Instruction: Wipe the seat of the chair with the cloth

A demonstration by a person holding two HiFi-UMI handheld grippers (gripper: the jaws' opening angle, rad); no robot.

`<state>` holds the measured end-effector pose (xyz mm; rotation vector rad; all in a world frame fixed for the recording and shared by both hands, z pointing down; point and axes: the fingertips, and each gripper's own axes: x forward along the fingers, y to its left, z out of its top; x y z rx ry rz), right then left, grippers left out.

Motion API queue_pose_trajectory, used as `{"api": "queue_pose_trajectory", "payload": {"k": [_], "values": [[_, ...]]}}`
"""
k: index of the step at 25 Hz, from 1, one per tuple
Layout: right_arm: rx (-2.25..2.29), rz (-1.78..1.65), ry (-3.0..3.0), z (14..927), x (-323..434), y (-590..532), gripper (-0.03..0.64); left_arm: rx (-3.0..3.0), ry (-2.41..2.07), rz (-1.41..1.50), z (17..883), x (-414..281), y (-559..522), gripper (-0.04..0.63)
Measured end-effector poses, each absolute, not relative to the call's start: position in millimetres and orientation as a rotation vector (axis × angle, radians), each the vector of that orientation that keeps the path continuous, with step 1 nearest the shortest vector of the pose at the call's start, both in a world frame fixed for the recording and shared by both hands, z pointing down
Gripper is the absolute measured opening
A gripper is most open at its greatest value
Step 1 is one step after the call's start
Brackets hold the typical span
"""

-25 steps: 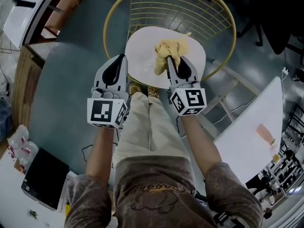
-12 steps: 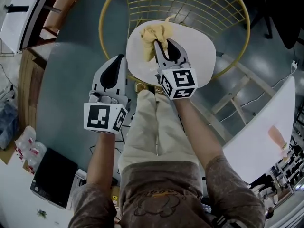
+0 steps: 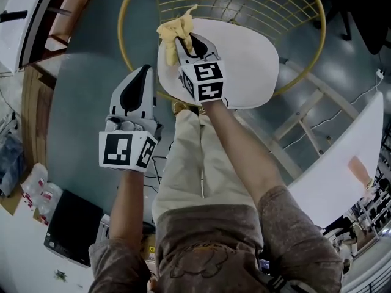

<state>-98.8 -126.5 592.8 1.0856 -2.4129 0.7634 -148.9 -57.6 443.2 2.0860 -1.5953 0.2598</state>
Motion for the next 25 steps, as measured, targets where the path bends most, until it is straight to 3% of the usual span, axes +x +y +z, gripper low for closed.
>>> {"api": "queue_pose_trajectory", "payload": {"k": [15, 25], "values": [[1.028, 0.608, -2.255, 635.6, -82.1, -133.4, 0.103, 2.112, -1.538, 0.268, 449.9, -139.6, -64.0, 0.009], [1.141, 0.590, -2.093, 651.0, -12.4, -147.8, 0.103, 2.148, -1.482, 0.293, 453.6, -124.4, -68.9, 0.009]]}}
